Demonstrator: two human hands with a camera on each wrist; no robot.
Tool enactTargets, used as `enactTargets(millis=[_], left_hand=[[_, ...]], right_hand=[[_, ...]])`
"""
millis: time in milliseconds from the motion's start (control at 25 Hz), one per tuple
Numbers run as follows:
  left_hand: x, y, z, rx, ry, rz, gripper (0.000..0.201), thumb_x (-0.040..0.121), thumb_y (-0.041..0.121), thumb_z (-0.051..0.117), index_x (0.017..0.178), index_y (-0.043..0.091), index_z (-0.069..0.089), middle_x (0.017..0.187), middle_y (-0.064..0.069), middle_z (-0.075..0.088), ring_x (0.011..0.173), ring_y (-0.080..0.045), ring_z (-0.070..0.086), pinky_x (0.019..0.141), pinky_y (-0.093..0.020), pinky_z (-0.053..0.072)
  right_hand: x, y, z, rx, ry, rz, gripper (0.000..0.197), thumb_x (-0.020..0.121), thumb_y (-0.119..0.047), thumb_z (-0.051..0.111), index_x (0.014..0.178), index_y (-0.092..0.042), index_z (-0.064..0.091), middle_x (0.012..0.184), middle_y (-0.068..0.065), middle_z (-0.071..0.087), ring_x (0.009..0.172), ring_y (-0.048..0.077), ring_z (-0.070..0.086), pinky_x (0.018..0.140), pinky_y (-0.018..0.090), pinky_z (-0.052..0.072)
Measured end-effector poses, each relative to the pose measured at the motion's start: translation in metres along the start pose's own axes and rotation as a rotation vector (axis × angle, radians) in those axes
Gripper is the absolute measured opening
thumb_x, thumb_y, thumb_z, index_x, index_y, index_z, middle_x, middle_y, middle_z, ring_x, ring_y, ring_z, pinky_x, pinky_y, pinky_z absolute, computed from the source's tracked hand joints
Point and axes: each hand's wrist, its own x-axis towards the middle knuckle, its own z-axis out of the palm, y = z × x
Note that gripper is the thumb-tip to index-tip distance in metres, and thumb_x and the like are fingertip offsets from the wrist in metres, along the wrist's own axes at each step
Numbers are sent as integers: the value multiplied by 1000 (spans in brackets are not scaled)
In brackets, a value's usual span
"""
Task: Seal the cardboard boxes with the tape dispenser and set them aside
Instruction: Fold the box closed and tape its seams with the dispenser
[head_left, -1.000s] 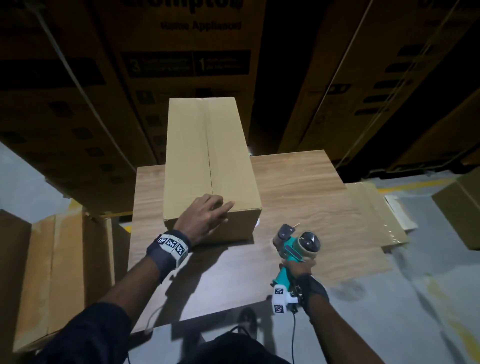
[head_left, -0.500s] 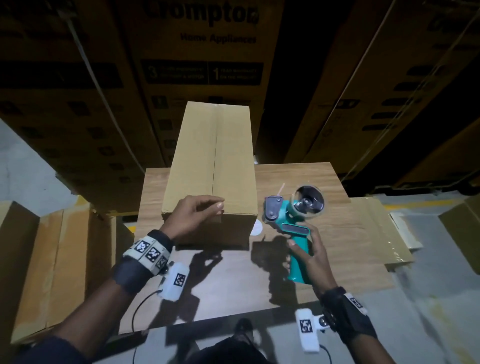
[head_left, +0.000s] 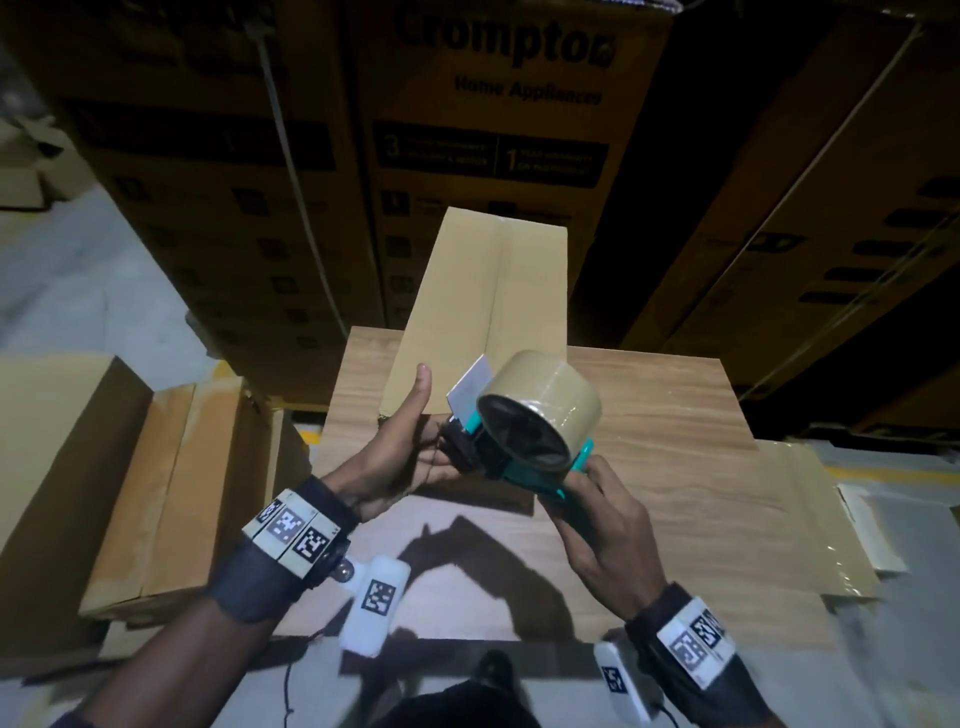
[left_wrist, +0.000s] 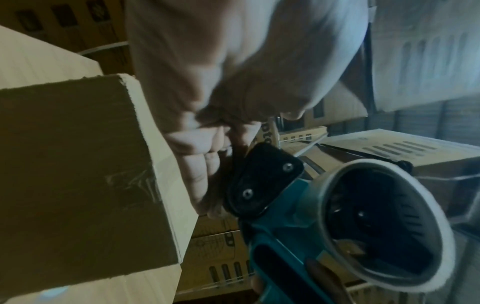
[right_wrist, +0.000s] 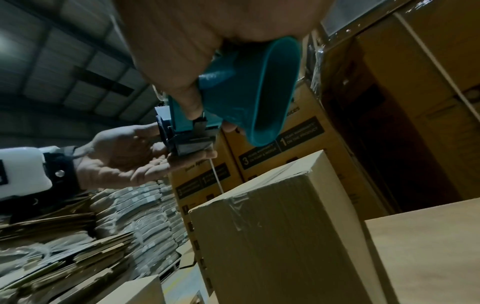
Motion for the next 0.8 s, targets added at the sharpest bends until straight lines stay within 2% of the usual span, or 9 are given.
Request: enactTargets(millis=[80,160,240,320,440,560,680,800], left_hand=[[1,-7,-5,-215,-12,-21,83,100,70,27,113,4,75,112,-23,74,100,-27,75,92,-40,61],[5,-18,-10,-408,55,-31,57,102,49,48,96,4,82,106,-25,74,86,-27,78,80,-37,61],[7,-30,-16,-454,125,-57,28,88,20,68,97,-4,79,109,-30,72,78,-25,78,77,-31,57],[6,-40,-24,-501,146,-95,28,78,5,69,99,-10,77,111,-36,68,76,-27,78,77,-29,56],[3,-41,-28,-602,103,-108,33,83,-2,62,112,-16,70,110,-41,65,73,-30,77,72,-31,60],[7,-37,-32,-504,140,-86,23,89,-10,59,108,-18,70,104,-39,68,70,-26,77,73,-28,59],[7,-37,-36,-466,150,-128,25,88,-6,63,109,-18,69,101,-40,68,66,-25,77,75,-29,56],[8,-37,-40,-432,173,-126,27,87,-1,68,108,-17,71,109,-44,65,63,-25,76,67,-27,59]], right_hand=[[5,-1,4,-7,9,-43,40,85,-7,73,120,-20,61,117,6,61,85,21,65,68,24,54],[10,-2,7,19,12,-52,41,85,-6,72,121,-21,59,116,7,62,87,23,66,68,30,57],[13,-1,10,56,18,-38,44,84,-4,71,122,-22,59,114,6,62,89,23,65,68,35,56],[13,0,12,79,27,-32,45,82,-1,71,120,-22,59,110,6,62,88,22,64,71,29,54],[12,0,12,76,33,-31,44,81,-2,71,119,-21,59,109,7,63,89,19,63,72,22,52],[10,0,13,90,29,-30,44,82,-2,72,118,-22,59,112,6,64,91,17,63,73,19,50],[9,-1,14,101,8,-30,45,82,-3,72,120,-23,60,115,5,64,94,14,64,77,15,50],[8,2,14,122,-14,-26,44,83,-4,71,121,-24,60,116,4,64,96,13,65,76,21,53]])
